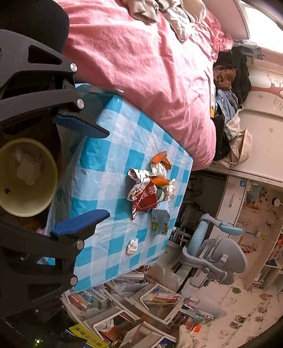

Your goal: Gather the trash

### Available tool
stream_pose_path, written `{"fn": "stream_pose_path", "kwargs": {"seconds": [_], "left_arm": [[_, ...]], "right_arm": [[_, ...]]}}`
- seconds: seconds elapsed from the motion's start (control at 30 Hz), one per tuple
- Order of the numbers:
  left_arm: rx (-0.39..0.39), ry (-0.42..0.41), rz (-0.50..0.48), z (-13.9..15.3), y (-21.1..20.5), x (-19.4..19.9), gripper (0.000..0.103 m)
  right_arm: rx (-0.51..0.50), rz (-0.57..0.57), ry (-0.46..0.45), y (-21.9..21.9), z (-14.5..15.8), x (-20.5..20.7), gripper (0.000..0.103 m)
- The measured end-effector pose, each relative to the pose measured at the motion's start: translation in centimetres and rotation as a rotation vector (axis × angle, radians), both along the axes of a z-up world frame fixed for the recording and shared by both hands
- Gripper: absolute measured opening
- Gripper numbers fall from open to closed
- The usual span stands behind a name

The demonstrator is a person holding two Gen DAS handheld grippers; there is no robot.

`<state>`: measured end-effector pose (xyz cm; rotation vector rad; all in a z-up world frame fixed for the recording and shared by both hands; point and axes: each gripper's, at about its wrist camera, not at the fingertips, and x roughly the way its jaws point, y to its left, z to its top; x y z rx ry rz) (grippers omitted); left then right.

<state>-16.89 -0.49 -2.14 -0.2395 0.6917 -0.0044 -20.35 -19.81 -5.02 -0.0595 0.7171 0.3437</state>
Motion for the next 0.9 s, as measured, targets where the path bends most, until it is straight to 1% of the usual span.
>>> {"fn": "stream_pose_path", "kwargs": {"seconds": [0.17, 0.6, 0.9], "left_arm": [[0.006, -0.005, 0.013, 0.1, 0.1, -0.1, 0.066], [0.007, -0.015, 0.023, 0.4, 0.2, -0.3, 0.07], [0.011, -0.011, 0.024, 0.3, 0.4, -0.2, 0.071]], "right_arm": [[-0.007, -0.004, -0.005, 0.1, -0.1, 0.0, 0.087], [-0.071, 0.013, -0.019, 1.5, -0.5, -0.2, 0.087], [-0.077, 0.013, -0.021, 1.6, -0.7, -0.2, 0.088]]}}
